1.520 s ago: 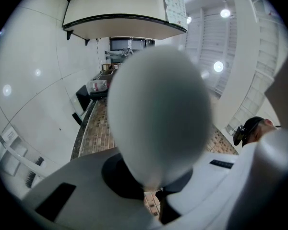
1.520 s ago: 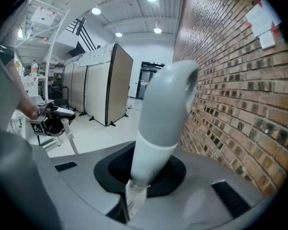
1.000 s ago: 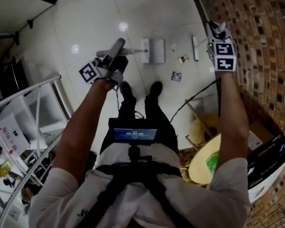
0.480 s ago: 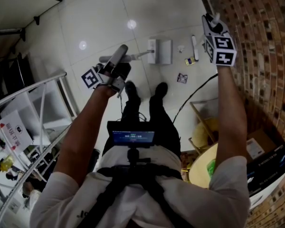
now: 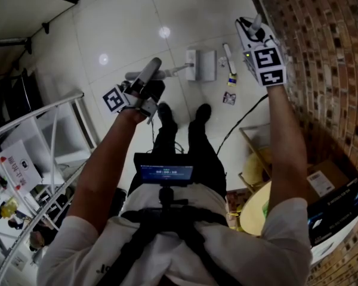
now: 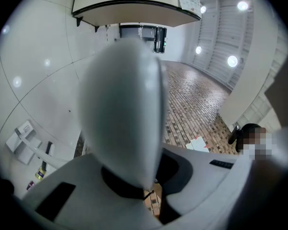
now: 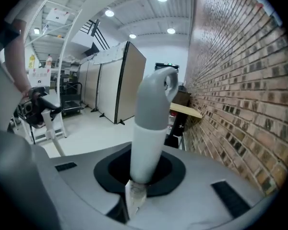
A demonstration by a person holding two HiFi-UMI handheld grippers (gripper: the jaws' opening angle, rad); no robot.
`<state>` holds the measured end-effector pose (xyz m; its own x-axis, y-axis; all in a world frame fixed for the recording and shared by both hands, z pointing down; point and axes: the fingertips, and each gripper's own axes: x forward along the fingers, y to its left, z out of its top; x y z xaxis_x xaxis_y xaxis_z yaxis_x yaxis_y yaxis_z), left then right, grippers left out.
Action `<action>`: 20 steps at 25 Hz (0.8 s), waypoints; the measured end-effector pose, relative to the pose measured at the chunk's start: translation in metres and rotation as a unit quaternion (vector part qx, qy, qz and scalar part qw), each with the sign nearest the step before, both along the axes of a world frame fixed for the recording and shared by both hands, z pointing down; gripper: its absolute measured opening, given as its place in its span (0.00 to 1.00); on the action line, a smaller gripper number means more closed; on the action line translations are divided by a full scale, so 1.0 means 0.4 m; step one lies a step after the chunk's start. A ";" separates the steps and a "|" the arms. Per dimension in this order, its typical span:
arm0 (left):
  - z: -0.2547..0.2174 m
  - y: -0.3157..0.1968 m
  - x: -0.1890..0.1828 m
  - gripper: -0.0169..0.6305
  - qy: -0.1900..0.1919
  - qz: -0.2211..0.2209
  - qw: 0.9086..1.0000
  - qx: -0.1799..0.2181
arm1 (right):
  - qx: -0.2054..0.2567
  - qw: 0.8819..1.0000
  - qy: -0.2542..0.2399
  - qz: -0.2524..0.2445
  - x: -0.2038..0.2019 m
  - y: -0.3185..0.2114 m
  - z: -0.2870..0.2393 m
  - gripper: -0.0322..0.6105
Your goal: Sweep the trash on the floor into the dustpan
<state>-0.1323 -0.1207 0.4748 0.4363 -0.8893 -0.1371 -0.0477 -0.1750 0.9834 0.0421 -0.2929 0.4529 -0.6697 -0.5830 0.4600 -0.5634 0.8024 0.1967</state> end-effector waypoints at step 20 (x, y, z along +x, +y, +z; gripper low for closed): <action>0.014 0.029 -0.087 0.03 0.018 -0.001 1.000 -0.008 | -0.029 0.966 -0.156 0.203 0.258 0.078 -0.124 0.10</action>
<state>-0.1669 -0.1090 0.4804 0.4297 -0.8922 -0.1390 -0.0133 -0.1602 0.9870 0.1454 -0.2619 0.4034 -0.5030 -0.8060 0.3122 -0.8584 0.5079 -0.0718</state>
